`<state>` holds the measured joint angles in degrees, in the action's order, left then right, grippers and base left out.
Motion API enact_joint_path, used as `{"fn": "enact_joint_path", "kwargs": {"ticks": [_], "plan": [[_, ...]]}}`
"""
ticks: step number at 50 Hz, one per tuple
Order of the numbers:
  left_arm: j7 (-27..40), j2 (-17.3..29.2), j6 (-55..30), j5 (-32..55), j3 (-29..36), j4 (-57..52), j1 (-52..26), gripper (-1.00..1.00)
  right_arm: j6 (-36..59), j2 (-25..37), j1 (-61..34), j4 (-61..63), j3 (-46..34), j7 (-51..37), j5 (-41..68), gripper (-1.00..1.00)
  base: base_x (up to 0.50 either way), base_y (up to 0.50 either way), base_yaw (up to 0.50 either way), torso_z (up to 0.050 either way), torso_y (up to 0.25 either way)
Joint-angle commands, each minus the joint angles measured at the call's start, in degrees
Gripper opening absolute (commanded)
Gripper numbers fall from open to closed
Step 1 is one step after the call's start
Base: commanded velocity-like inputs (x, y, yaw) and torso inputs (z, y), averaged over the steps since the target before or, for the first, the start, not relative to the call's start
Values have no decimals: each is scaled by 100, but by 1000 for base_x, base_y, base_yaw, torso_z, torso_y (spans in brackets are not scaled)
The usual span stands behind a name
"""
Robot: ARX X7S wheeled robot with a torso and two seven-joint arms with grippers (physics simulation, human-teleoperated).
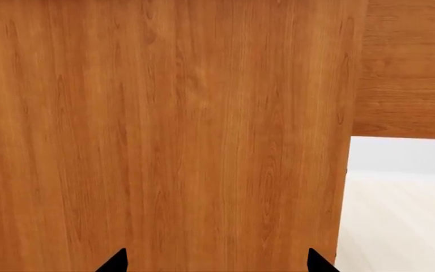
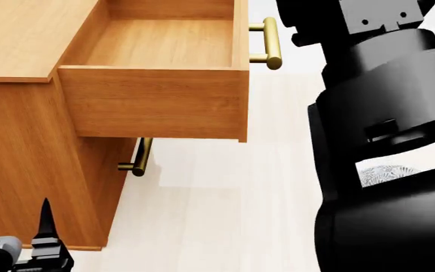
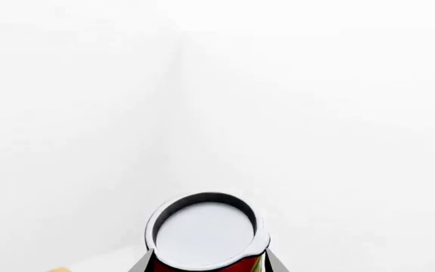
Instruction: Put the ketchup in the top drawer of the cabinet.
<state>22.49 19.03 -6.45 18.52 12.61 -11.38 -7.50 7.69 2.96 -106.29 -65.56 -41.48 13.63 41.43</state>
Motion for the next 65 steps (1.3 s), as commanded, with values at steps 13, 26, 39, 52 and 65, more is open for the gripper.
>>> {"fn": "enact_joint_path", "kwargs": {"ticks": [13,26,39,52,65], "plan": [[56,44,4,25,6,-64,45,100,513,-295,-293,-939,-2185,874,1726,-100,0,0,0,0,1],[74,63,-9,44,21,-92,51,100,935,-296,-287,-927,-2973,1355,2284,-100,0,0,0,0,0],[96,72,-19,49,45,-98,40,100,1171,-296,-216,-929,-3831,1669,3016,-100,0,0,0,0,0],[113,88,2,56,53,-110,48,100,1392,-296,-178,-926,-3952,1737,3143,-100,0,0,0,0,1],[133,112,5,74,55,-114,73,100,1891,-277,-58,-942,-2574,1636,2611,-100,0,0,0,0,0]]}}
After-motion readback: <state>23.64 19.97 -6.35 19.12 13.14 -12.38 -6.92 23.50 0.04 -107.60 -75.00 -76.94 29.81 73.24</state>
